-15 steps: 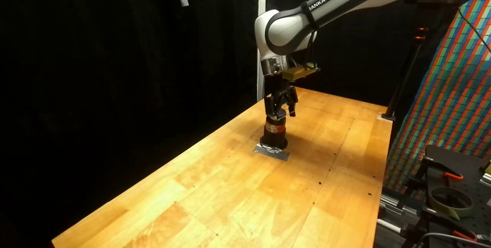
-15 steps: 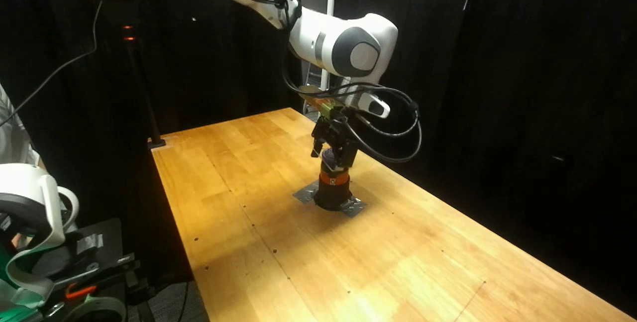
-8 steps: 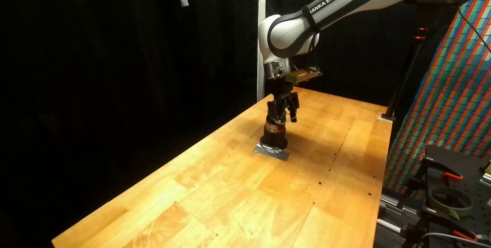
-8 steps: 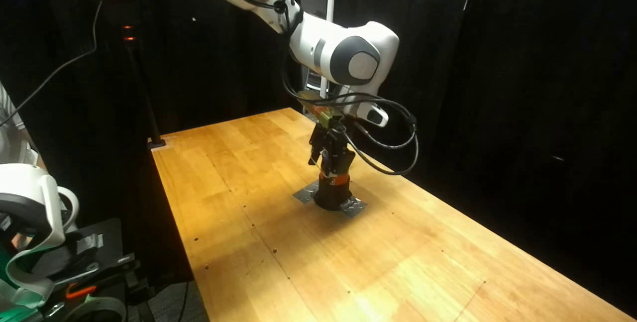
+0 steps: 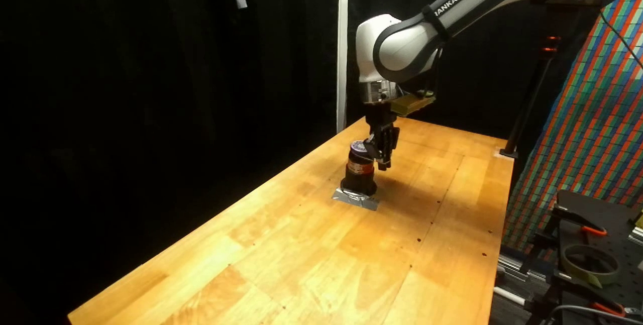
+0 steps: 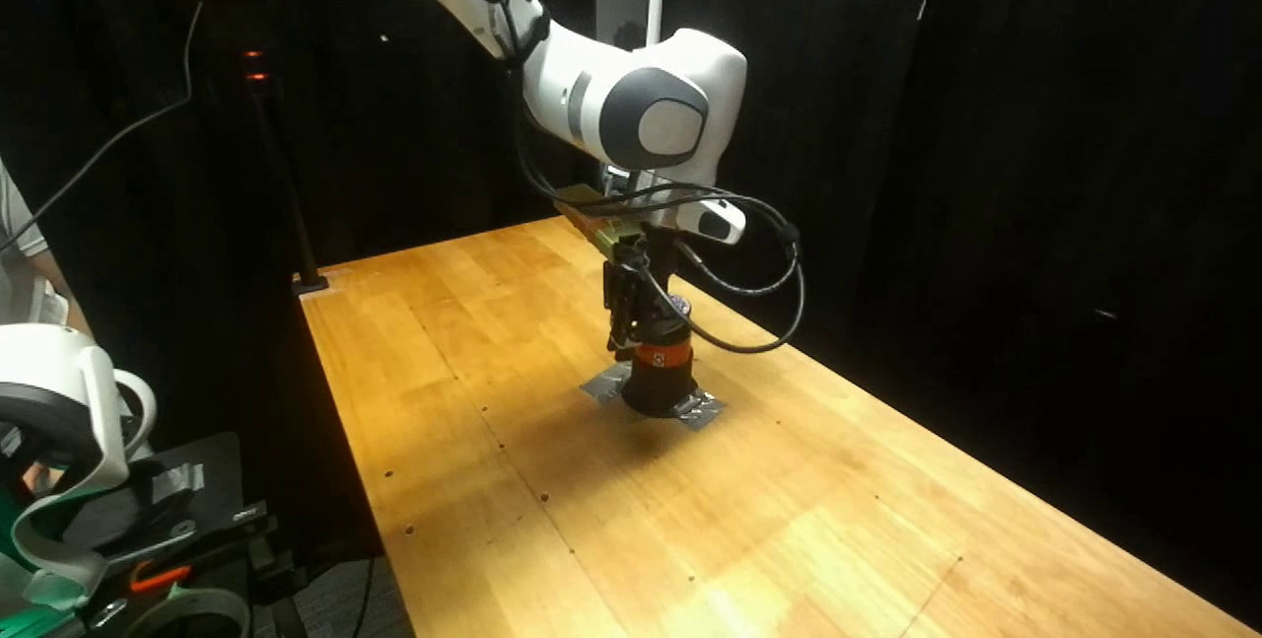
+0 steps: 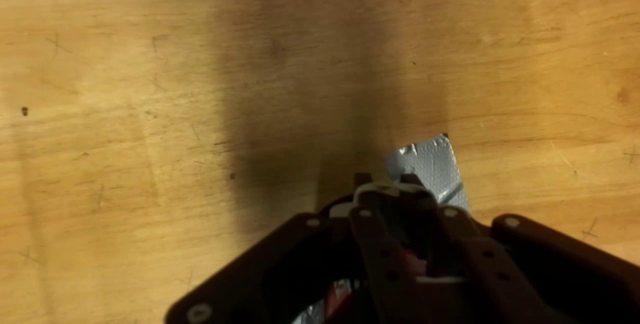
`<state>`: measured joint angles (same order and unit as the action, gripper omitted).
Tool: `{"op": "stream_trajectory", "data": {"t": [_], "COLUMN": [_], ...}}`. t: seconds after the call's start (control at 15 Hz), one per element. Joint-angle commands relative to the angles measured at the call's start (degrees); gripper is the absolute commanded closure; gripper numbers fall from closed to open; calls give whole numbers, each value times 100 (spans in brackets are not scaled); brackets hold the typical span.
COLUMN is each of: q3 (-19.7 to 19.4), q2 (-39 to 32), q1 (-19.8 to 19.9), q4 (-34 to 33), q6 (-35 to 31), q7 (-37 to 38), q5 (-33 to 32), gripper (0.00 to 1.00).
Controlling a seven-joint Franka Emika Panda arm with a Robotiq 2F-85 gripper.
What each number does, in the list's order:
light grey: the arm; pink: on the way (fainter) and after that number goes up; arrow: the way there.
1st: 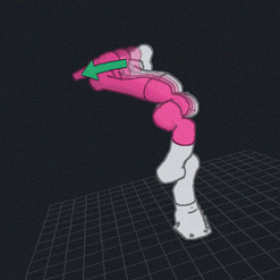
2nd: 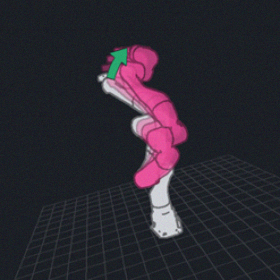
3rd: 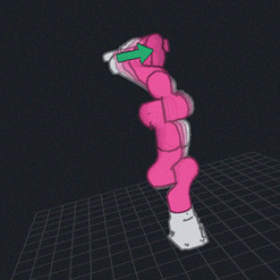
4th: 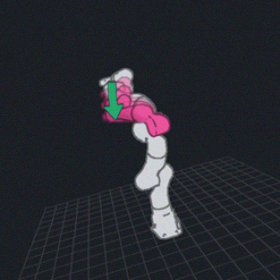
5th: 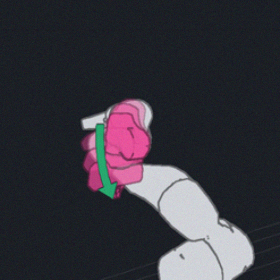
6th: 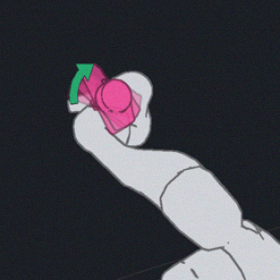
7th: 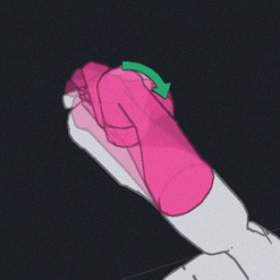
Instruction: Put the elastic rubber on the object
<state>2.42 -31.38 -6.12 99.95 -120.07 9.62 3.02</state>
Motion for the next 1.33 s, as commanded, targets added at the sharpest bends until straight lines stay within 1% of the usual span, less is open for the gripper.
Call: {"op": "stream_trajectory", "data": {"t": [0.0, 0.07, 0.13, 0.53, 0.73, 0.8, 0.93, 1.07, 1.13, 1.27], "q3": [-73, -62, -38, 85, 308, 388, 701, 1114, 1313, 1617], "q2": [822, 955, 1086, 1679, 1785, 1781, 1691, 1592, 1555, 1461], "q1": [-83, -66, -35, 90, 225, 264, 452, 703, 836, 1073], "q4": [1213, 1456, 1692, 2980, 3497, 3606, 3773, 3964, 4045, 4221], "q6": [-790, -1094, -1403, -3380, -4682, -5025, -5748, -6653, -7012, -7720], "q7": [221, 252, 264, 71, -170, -252, -460, -635, -643, -493], "q5": [-135, -99, -21, 324, 816, 937, 1281, 1558, 1559, 1356], "gripper": [92, 95, 90, 90, 90, 89, 90, 91, 91, 90]}}
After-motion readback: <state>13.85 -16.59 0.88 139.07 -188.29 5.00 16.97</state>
